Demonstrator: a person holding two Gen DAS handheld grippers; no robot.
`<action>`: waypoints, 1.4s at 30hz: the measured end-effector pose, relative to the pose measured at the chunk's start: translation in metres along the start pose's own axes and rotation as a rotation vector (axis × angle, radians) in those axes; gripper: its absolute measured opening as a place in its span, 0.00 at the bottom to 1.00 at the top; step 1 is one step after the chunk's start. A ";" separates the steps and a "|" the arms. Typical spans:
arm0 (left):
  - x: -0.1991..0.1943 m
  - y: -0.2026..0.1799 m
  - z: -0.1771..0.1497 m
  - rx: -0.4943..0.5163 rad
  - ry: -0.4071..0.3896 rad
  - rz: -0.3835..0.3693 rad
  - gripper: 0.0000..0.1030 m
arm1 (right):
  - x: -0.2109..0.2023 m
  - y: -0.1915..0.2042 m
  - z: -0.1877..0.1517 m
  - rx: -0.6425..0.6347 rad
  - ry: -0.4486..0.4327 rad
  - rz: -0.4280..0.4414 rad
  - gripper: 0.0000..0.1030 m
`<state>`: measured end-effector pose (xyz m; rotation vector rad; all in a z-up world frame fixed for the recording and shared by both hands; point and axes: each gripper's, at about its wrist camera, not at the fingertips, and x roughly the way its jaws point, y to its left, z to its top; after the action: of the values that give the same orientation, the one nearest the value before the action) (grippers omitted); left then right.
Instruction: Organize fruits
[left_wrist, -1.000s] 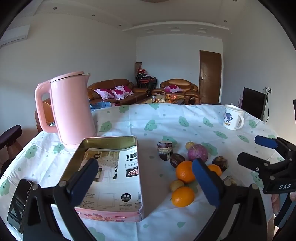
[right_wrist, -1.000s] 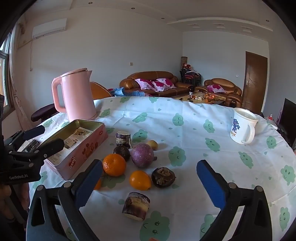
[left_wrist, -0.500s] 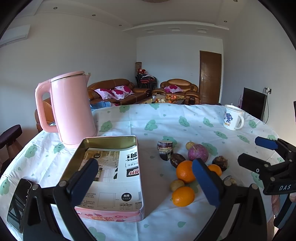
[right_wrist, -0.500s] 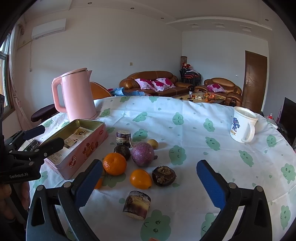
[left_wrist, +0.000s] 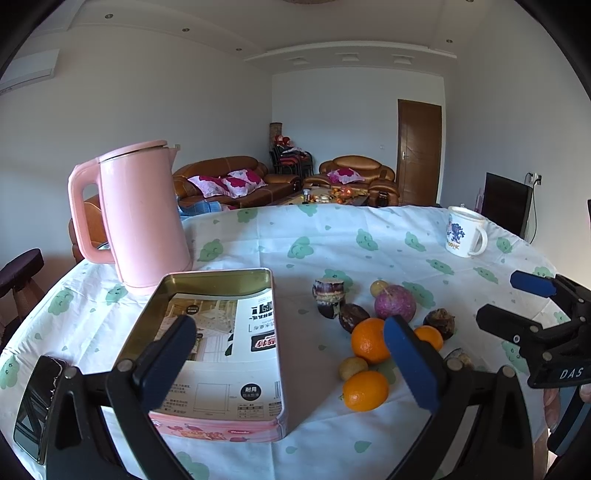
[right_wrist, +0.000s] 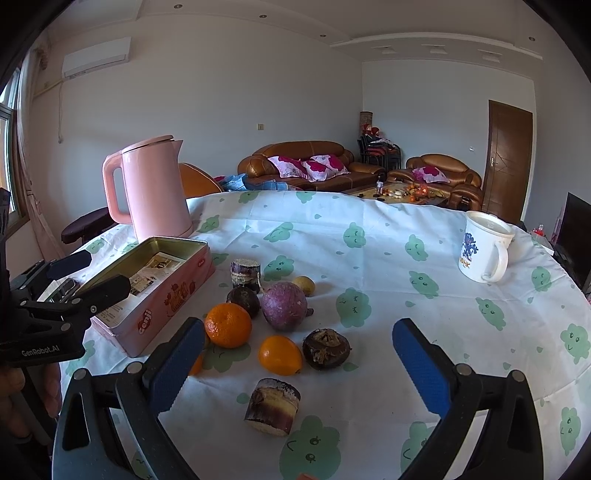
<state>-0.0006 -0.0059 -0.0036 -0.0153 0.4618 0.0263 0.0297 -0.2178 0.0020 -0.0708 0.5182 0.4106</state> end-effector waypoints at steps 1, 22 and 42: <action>0.000 0.000 0.000 0.000 0.000 0.000 1.00 | 0.000 0.000 0.000 -0.001 -0.001 0.000 0.99; 0.001 0.000 -0.001 0.005 0.001 0.005 1.00 | 0.000 0.000 0.000 0.005 0.003 0.003 0.99; 0.015 -0.013 -0.020 0.053 0.048 0.007 1.00 | 0.012 -0.014 -0.026 0.042 0.053 -0.024 0.99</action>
<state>0.0042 -0.0192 -0.0279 0.0377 0.5101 0.0202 0.0330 -0.2303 -0.0270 -0.0470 0.5774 0.3752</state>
